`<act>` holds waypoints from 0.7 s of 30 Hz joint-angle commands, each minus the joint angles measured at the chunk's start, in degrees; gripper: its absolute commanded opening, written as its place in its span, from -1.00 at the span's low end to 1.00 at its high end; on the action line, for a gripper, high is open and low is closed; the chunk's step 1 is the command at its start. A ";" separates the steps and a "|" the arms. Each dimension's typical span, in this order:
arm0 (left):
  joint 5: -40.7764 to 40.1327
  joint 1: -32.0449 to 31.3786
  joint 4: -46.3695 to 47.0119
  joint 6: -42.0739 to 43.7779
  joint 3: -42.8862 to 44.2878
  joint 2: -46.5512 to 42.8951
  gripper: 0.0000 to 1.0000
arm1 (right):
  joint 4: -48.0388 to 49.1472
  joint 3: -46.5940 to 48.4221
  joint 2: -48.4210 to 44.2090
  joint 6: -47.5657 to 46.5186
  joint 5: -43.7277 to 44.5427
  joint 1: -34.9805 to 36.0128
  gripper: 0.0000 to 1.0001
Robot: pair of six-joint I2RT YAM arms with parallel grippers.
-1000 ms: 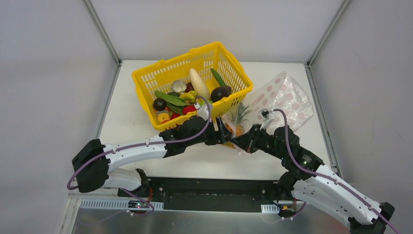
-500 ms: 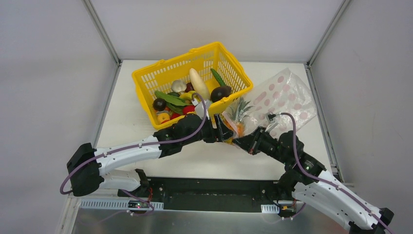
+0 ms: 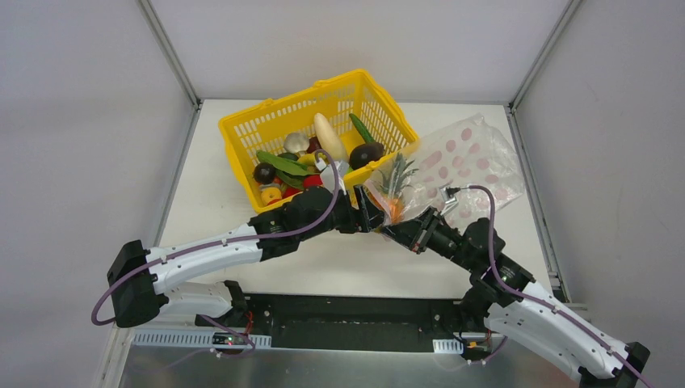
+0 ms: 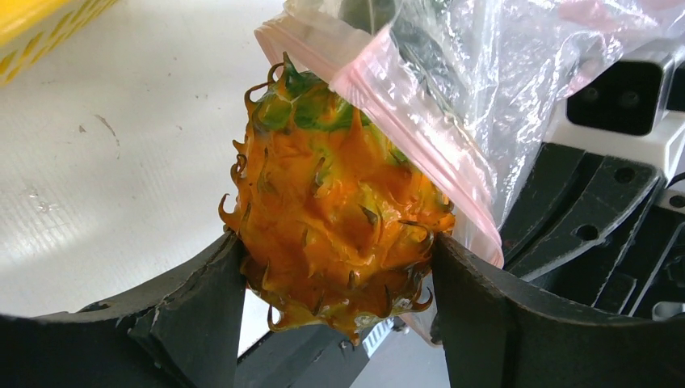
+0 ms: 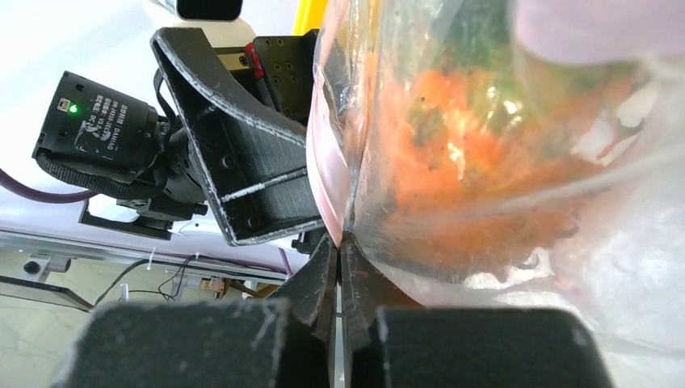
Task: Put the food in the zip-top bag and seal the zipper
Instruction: Place the fake fruit in the zipper food storage bag.
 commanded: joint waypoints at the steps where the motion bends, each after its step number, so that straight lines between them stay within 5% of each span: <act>1: 2.73 -1.22 -2.16 6.63 7.25 0.38 0.02 | 3.74 -0.36 -1.54 3.28 -0.02 0.55 -1.00; 4: 2.12 -1.76 -9.70 9.78 11.78 1.38 0.10 | 5.49 -0.80 -1.89 5.20 0.56 0.49 -1.00; 11: 2.95 -2.76 -11.20 13.61 13.86 0.44 0.46 | 11.66 -2.68 -0.51 9.36 0.32 0.54 -1.00; 21: 8.62 -2.77 -19.79 21.73 18.71 -0.83 0.73 | 20.22 -3.67 0.99 14.21 -0.60 0.52 -1.00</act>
